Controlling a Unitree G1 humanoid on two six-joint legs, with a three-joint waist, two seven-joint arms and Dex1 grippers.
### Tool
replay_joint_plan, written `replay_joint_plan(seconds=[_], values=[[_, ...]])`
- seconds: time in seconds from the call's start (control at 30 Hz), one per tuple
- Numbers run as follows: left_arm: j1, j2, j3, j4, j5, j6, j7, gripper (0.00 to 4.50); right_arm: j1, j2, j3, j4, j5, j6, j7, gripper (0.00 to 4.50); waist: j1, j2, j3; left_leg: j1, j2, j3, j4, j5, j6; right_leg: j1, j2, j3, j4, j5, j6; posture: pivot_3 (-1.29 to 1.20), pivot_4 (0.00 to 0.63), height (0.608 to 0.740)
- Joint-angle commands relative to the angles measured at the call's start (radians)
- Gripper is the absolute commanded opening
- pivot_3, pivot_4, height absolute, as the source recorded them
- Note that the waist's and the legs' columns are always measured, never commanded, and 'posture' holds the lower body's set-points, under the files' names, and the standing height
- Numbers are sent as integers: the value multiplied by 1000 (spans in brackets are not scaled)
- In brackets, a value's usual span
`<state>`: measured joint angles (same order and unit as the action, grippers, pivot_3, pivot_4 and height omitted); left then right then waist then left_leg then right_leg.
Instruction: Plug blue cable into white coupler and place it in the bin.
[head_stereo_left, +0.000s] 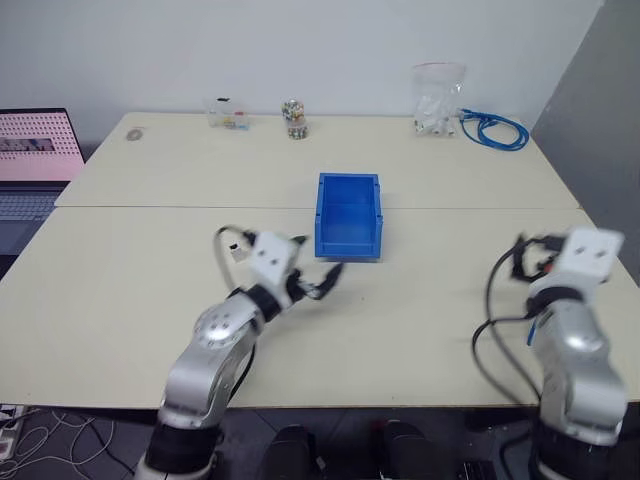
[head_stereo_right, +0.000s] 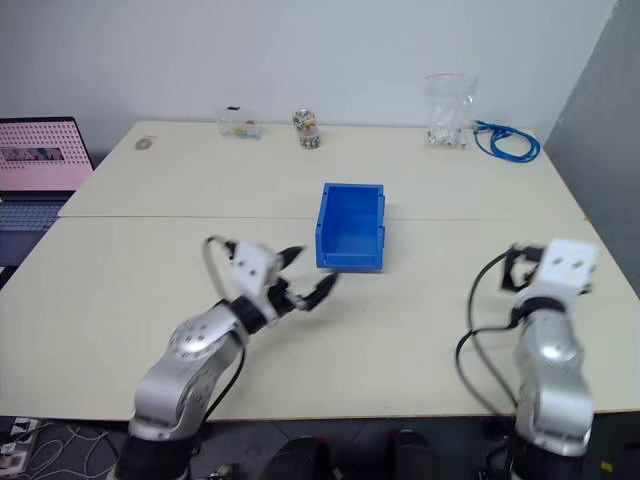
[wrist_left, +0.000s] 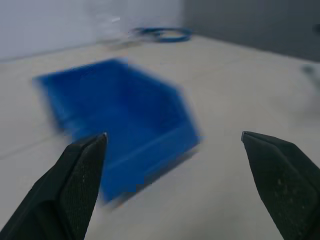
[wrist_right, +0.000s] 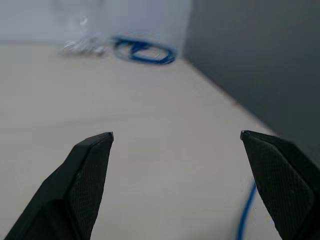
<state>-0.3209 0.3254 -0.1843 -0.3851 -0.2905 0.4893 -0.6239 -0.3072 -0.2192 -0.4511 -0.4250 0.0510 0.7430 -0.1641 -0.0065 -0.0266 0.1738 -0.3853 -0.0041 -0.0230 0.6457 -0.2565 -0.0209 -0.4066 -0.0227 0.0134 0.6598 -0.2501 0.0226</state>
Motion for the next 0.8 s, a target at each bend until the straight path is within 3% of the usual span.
replay_joint_plan(seconds=[0.03,0.2,0.37,0.77,0.8], values=[[-138,9,-131,137,-8,-80,-224,4500,-116,-56,-67,264,17,15,-23,4320,-3,0,0,0,-1,0,0,0,0,0,0,0,0,0,0,0,150,740],[-311,-37,-187,361,7,-182,-377,4500,-259,-132,-123,609,25,-53,-69,4320,-20,3,1,-1,-2,2,-1,0,1,-1,2,1,1,1,-8,0,150,740],[-397,-77,-212,518,59,-319,-450,4500,-366,-169,-179,829,65,-79,-120,4320,-28,4,2,0,-2,3,-1,0,1,-1,2,3,1,1,-8,0,150,740],[-461,-80,-160,607,63,-323,-494,4500,-418,-149,-196,1002,145,-105,-166,4320,-27,4,2,-1,0,0,0,-1,2,-1,2,4,2,1,-5,0,150,740],[-466,-77,-156,609,59,-319,-496,4500,-419,-147,-194,1006,150,-108,-168,4148,-27,4,2,-1,0,1,0,-1,2,-1,2,4,2,1,-5,0,150,740]])
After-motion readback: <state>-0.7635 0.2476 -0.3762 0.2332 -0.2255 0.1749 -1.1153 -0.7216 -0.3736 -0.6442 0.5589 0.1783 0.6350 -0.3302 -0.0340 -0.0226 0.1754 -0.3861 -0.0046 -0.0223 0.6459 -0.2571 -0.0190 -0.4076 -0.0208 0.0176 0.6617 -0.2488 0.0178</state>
